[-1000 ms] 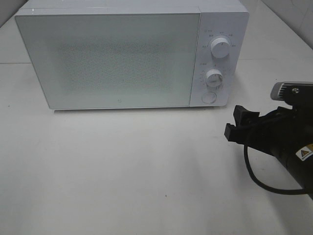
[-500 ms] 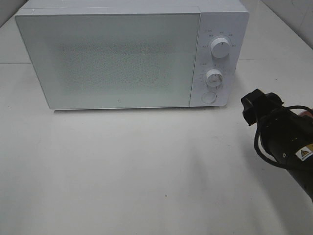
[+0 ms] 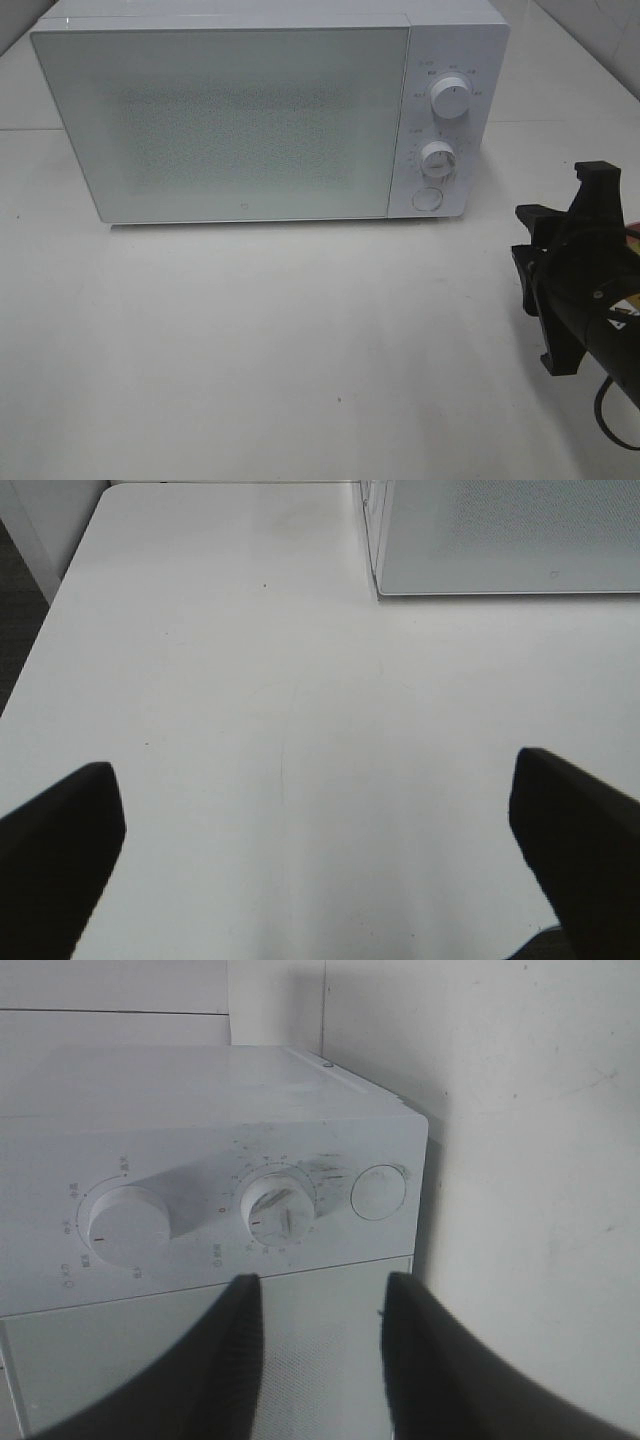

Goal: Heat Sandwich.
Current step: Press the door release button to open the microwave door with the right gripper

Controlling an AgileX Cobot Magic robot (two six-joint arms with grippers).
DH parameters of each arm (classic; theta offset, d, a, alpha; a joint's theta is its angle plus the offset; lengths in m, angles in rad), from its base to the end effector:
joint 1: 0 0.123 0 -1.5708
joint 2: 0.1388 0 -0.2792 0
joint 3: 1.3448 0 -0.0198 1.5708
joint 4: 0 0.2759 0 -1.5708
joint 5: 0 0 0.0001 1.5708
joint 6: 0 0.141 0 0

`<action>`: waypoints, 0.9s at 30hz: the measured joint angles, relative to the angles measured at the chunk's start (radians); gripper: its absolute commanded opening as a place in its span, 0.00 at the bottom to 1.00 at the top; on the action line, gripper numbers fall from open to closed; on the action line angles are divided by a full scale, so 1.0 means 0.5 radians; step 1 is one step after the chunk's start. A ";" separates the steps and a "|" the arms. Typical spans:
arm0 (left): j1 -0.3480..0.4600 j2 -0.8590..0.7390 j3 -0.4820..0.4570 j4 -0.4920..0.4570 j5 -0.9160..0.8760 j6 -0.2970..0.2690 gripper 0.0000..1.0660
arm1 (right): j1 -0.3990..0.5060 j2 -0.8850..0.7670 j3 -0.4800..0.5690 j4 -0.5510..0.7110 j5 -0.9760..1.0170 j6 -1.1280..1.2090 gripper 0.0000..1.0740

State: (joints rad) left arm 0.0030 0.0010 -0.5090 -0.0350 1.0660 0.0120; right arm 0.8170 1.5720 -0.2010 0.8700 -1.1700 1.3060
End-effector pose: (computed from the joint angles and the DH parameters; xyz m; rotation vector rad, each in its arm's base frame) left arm 0.0665 -0.0041 0.2690 0.0111 2.0412 -0.0325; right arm 0.2311 0.1012 0.1113 1.3181 1.3943 1.0855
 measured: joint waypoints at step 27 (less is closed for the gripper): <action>0.000 0.000 0.000 0.000 0.000 0.000 0.94 | 0.000 0.276 -0.146 -0.068 0.102 0.082 0.00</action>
State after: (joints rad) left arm 0.0030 0.0010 -0.5090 -0.0350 1.0660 0.0120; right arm 0.8170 1.7100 -0.2740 0.8360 -1.1190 1.3470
